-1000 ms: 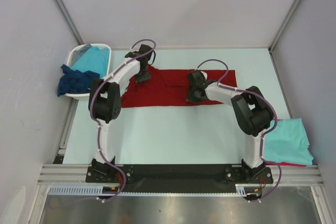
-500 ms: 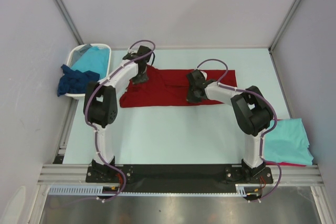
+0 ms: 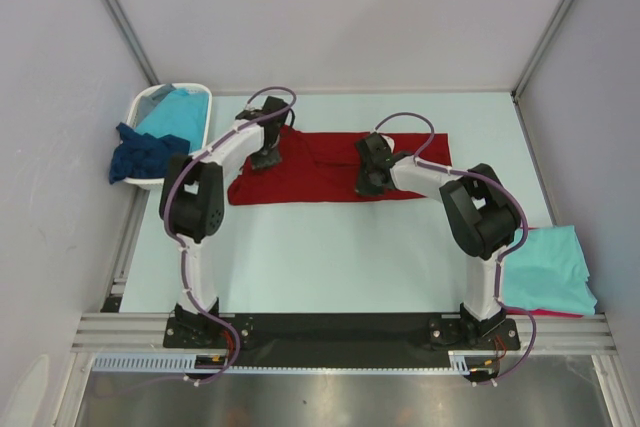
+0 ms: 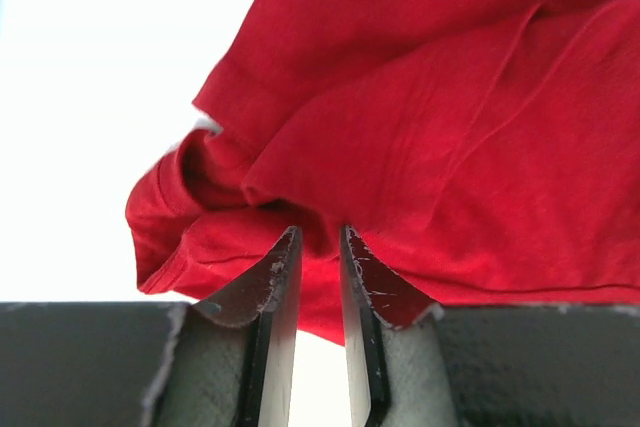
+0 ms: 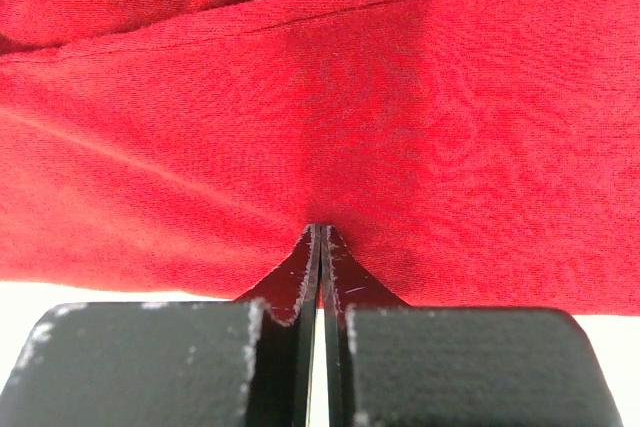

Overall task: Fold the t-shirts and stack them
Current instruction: Rotate the tshirt 90 degrees

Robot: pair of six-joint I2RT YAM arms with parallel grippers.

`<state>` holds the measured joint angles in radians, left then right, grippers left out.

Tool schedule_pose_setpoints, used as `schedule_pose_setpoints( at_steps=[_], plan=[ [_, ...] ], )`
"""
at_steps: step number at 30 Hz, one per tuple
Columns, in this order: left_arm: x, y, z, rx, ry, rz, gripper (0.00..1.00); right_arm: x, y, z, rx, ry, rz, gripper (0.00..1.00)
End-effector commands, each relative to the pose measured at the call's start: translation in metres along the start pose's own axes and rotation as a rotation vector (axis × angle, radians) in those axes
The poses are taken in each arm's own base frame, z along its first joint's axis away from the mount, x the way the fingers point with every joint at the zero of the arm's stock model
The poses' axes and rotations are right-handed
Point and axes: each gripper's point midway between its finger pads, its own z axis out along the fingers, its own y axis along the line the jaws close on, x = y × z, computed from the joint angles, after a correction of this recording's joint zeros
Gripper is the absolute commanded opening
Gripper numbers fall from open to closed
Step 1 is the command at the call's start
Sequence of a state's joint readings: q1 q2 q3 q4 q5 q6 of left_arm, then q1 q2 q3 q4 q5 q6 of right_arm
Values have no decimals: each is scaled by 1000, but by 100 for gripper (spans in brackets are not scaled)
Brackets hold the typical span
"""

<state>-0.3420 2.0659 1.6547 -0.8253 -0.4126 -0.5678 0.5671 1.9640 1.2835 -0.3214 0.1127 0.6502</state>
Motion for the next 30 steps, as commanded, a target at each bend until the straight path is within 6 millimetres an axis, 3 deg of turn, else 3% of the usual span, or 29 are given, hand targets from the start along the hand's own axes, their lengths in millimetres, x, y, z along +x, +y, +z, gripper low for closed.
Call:
schedule_pose_setpoints(
  at_steps=[1, 7, 14, 22, 30],
  plan=[
    [-13, 1, -26, 50, -64, -36, 26, 44, -22, 16, 70, 149, -40, 0],
    [-10, -2, -19, 48, -54, -18, 26, 42, -21, 16, 71, 146, -44, 0],
    [-28, -9, 1, 29, -40, -20, 24, 43, -24, 13, 80, 148, -48, 0],
    [-51, -20, 8, 43, -41, -40, 24, 50, -31, 13, 94, 161, -47, 0],
    [-59, -12, 16, 24, -36, -62, 23, 48, -34, 12, 96, 159, -52, 0]
  ],
)
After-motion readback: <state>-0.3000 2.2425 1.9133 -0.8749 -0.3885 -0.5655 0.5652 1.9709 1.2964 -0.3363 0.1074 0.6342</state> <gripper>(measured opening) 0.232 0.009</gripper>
